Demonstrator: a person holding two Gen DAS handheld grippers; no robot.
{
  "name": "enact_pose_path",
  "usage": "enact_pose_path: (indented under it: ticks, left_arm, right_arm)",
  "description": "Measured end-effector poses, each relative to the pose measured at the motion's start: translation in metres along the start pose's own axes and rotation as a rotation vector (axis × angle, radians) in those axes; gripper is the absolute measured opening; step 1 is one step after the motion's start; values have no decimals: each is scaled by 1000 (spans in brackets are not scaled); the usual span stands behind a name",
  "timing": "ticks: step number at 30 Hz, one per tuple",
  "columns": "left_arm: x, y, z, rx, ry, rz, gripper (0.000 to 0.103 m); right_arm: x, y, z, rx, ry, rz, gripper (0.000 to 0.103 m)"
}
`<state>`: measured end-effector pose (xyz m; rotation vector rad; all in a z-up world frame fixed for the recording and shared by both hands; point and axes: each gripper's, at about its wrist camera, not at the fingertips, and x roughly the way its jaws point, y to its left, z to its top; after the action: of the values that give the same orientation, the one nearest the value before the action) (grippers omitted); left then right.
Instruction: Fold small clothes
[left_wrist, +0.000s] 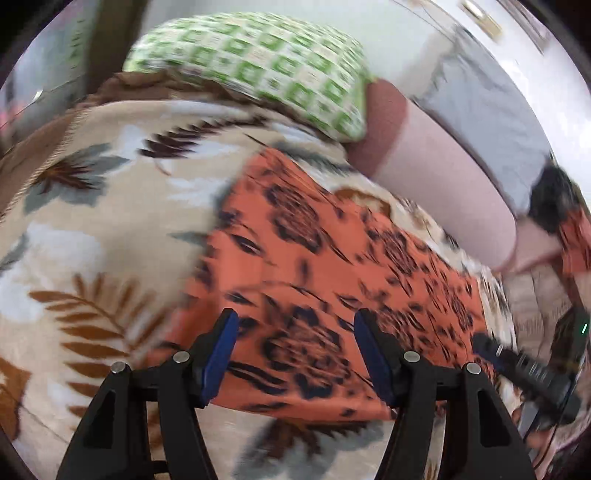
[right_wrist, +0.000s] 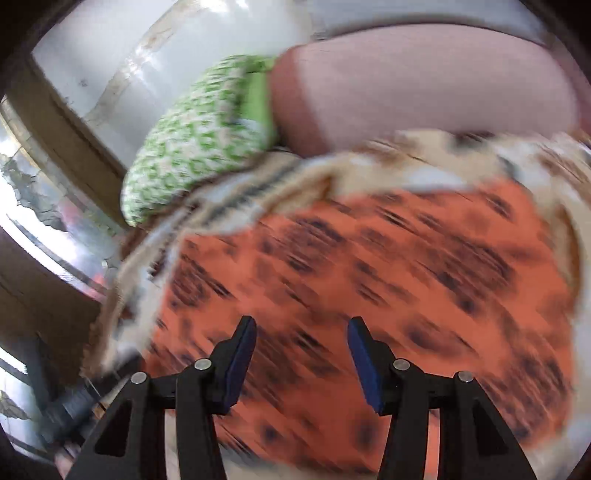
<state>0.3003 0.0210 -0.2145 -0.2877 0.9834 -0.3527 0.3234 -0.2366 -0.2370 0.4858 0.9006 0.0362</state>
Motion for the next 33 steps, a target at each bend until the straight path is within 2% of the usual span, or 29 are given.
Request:
enact_pose_path:
  ticks: [2,3,4,5,6,7,8,10,11,12,14,16,18,21,24,27,31,33]
  left_arm:
    - [21,-4,-9,0,63,55,66]
    - [34,-5,-14,17,101,100,66]
    - [41,-11,-19,67,94,147,66]
    - [42,-18,-22,117,79,185,67]
    - [43,-30,-24,182,81,239,67]
    - [42,-34,-26,205,80,256,67]
    - [38,-35,-26,211,68,251,67]
    - [24,-35,-24,182,9,190,67]
    - [19,-35,-23,176,-14,165,67]
    - [14,-39,-22,178,-33,134,67]
    - [10,-52,-23,202,-54,81,67]
    - [12,-65,-28,221,-62,34,67]
    - [15,-76,-34,217,-50,-6,67]
    - [19,-83,-45,154,-3,-78,67]
    - [11,-71,-57,44,10,-125,67]
    - [-5,-51,-72,-61,-32,-116,69]
    - [-7,-4,-95,-308,7,-101,72]
    - [1,15,-95,-402,25,-88,72]
  right_arm:
    - [-2,-33,-23,59,22,-24,52]
    - [4,-56,-38,107,64,-52,46]
    - [12,-77,-52,160,115,-79,37]
    - [12,-91,-60,205,114,-52,31]
    - [4,-98,-63,237,85,-11,31]
    - [-5,-105,-65,287,69,28,33]
    - [-12,-109,-66,316,57,53,35]
    - [-30,-122,-73,402,0,155,35]
    - [-37,-129,-78,448,-22,210,50]
    - [-45,-139,-86,503,-50,257,76]
    - [-53,-151,-98,573,-86,274,79]
    - [-51,-160,-102,619,-79,302,79]
    - [-44,-164,-101,654,-66,266,79]
    - [-22,-176,-102,729,-28,247,79]
    - [-13,-182,-91,742,-86,244,79]
    - [-3,-188,-82,766,-136,238,79]
    - [-4,-198,-74,778,-182,254,79]
    - [-9,-202,-74,767,-203,268,78]
